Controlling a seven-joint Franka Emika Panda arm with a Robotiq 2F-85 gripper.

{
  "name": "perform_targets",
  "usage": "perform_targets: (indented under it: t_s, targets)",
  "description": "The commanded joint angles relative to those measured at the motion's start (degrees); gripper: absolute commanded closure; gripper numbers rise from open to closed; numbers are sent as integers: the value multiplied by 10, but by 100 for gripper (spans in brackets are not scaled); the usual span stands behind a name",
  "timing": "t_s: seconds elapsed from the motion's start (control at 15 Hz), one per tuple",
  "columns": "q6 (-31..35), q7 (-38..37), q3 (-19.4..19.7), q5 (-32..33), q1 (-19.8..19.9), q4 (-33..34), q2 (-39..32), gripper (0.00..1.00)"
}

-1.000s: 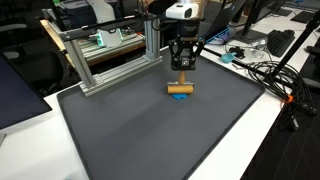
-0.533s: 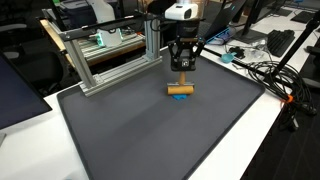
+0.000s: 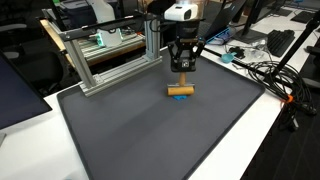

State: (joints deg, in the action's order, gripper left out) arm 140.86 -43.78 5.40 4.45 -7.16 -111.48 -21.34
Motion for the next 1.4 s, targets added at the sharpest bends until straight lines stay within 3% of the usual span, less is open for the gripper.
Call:
perform_targets:
  t_s: [0.0,1.33]
  targets:
    - [12,11,-3,-11,9,24,-46,78]
    - [-3,18,4,-15,13,63,-70,78]
